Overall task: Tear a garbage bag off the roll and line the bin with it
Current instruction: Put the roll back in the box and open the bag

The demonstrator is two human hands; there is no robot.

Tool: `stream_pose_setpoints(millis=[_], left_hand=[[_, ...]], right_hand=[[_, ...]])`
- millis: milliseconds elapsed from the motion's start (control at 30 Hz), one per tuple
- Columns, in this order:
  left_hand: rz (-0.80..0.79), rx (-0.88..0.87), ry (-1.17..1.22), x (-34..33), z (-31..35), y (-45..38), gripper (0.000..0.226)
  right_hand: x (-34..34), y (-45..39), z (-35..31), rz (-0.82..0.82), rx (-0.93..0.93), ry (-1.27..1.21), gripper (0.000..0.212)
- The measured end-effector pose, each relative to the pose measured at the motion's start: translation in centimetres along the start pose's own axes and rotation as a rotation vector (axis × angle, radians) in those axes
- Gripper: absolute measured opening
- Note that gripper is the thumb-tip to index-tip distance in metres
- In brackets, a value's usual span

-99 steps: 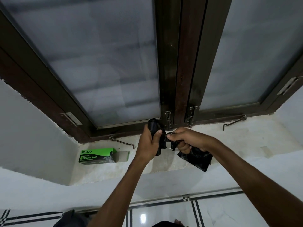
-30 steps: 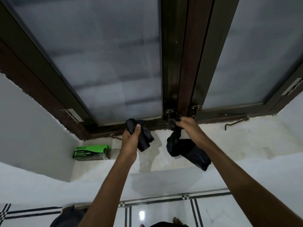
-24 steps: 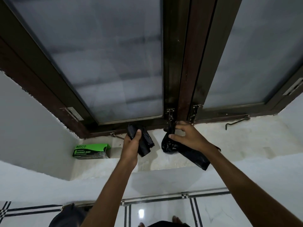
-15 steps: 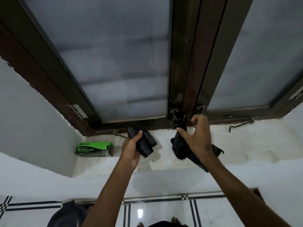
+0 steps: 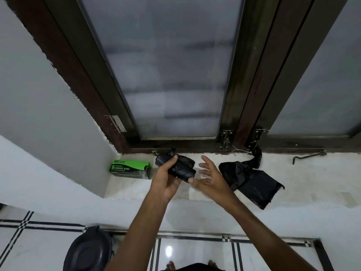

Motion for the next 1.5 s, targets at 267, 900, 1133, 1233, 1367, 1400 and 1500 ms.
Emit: stream_pose_setpoints(millis=[267,900,1133,1233,1367,1400,1500], left_hand=[[-0.085,-0.063,0.016,-0.1,1.0,0.7,0.035],[0.162,-1.001,-1.484,6.6,15.4,4.4,0.040],[0.267,-0.677,-2.198,8.5,15.0,-0.7,0.061],[0.183,-0.780,-2.065,7.3,14.1,-0.1,0.058],[0.071,-0.822,-1.820,6.6,13.1,0.9,0.061],[0.053,-0.849,-1.808,5.9,12.7,1.2,0.061],[0.063,-0.920,-1.802,4.2,11.9,1.9,0.059]], right_hand=[[-1.1,-1.0,-0.5,-0.102,-0.015,-0.323,0.057],[-2.1,-4.8,-4.9,0.005,0.194,0.064,0.033],[-5.5,-5.5,-7.2,-0.017,0.384,0.343,0.034],[-5.9,-5.7,-6.7,0.004,0.348,0.278,0.036],[-4.7,-5.8,-5.4,-0.008,0.238,-0.001,0.037],[-4.9,-5.6,-4.9,-0.016,0.195,-0.085,0.038],[-5.4,-5.0,-4.3,0.091,0.180,-0.081,0.036]])
Point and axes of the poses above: each hand's wrist, its own y-axis away from the middle knuckle, its own x-axis out of the back of the hand, z = x × y, the point moved 10 cm from there along -y, towards the middle knuckle, and after that the axes turned 1 degree about -y, right-handed, at the moved point
